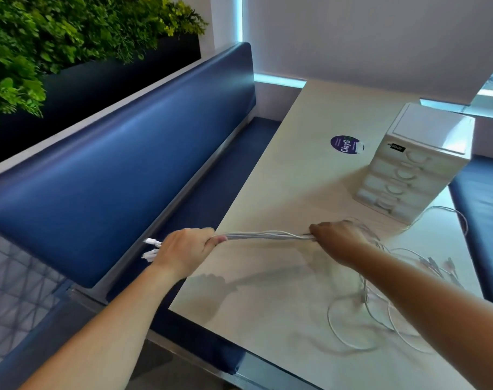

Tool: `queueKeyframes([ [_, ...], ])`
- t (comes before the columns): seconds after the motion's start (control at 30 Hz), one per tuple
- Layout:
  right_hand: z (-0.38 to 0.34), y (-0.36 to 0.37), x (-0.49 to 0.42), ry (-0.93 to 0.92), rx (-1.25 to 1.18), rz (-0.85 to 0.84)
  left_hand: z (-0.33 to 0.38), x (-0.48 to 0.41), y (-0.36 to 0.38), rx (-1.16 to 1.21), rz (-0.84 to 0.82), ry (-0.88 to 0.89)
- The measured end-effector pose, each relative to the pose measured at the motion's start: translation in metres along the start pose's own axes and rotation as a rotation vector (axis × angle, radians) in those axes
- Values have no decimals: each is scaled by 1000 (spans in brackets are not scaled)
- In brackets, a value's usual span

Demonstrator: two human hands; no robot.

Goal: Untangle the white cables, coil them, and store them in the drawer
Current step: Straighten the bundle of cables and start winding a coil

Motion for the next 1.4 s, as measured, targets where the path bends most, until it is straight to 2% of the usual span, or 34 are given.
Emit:
queueKeyframes([
  [0.1,25,1,15,87,23,17,-15,4,-10,-10,16,-43],
  [0.33,55,2,19,108,22,33,-16,-10,-15,-37,-21,-81],
  [0.47,62,-1,27,71,-160,0,-16,-9,-11,-34,-56,-118],
  [0.57,66,-7,30,41,-205,-30,-14,-8,-5,-20,-73,-128],
  [0.63,69,-9,32,34,-315,-146,-13,-9,-3,-15,-77,-122],
  [0.7,71,-11,35,-1,-561,-315,-14,-9,0,-6,-89,-126],
  [0.8,70,-17,39,-53,-888,-346,-18,-12,3,12,-127,-173],
  [0.83,70,-18,39,-60,-872,-324,-19,-13,4,23,-144,-195],
  [0.97,71,-10,42,-26,-515,-131,-15,-17,10,75,-206,-256],
  [1.2,77,4,42,73,-648,-72,-12,-19,28,196,-245,-308],
  [1.27,79,7,41,55,-540,-20,-12,-20,37,214,-260,-316],
  [1.4,79,0,46,-72,-177,110,-12,-20,52,228,-281,-317],
])
Point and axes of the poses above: each hand's wrist, its own x-axis away from the middle knuckle, its own y-axis out of the palm, z = x × y, the point moved 2 cm from there along -x, towards the middle knuckle, and after that the axes turned 1 degree about y, right-handed, at the moved point
